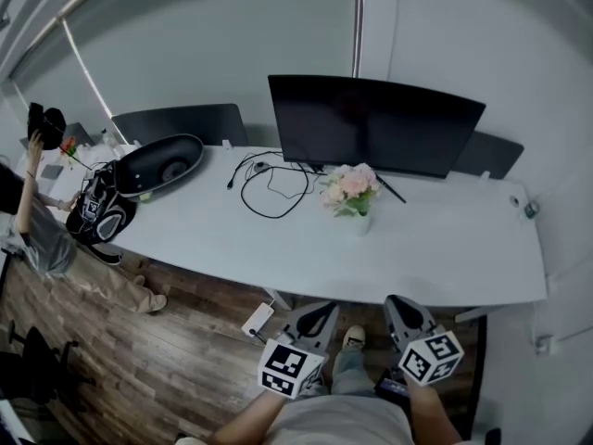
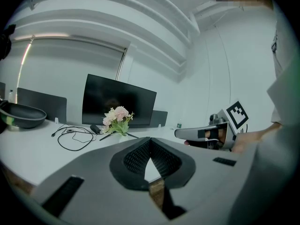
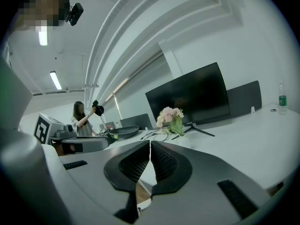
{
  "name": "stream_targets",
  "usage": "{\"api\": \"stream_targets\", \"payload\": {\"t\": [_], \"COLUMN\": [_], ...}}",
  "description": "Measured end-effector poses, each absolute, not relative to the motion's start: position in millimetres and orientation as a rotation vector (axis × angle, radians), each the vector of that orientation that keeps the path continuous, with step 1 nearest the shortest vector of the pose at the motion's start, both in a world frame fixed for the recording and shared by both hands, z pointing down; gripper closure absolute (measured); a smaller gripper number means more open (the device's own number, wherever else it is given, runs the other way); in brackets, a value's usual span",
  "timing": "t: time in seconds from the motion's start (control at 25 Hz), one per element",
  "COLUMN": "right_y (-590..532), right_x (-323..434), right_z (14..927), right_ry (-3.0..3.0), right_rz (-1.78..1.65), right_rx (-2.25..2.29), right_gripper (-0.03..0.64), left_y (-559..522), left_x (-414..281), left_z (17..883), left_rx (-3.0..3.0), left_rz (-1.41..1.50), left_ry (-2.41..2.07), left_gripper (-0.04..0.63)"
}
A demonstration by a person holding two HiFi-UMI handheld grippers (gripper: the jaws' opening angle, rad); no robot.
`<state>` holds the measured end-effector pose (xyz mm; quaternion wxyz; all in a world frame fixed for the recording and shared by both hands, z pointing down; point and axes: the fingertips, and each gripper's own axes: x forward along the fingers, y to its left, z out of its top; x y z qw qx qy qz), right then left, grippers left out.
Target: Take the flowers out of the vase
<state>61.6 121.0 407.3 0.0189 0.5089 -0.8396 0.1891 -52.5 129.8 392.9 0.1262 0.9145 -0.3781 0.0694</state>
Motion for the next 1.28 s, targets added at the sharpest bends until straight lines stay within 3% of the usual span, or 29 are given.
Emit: {"api": "stream_targets", "payload": {"t": [1.28], "right_y": [-78.3], "right_x": [116.3], "right_z": [402.9], "right_ry": [-2.714], "right_rz": [0.396], "right_rx": [1.258], "right_gripper": [0.584], "left_y": [-52.2], "left_x": [14.7], "left_z": [400.1], "left_rx": [2.551], "left_rz": [0.220], "left_ry": [-1.323], "left_gripper": [0.592]}}
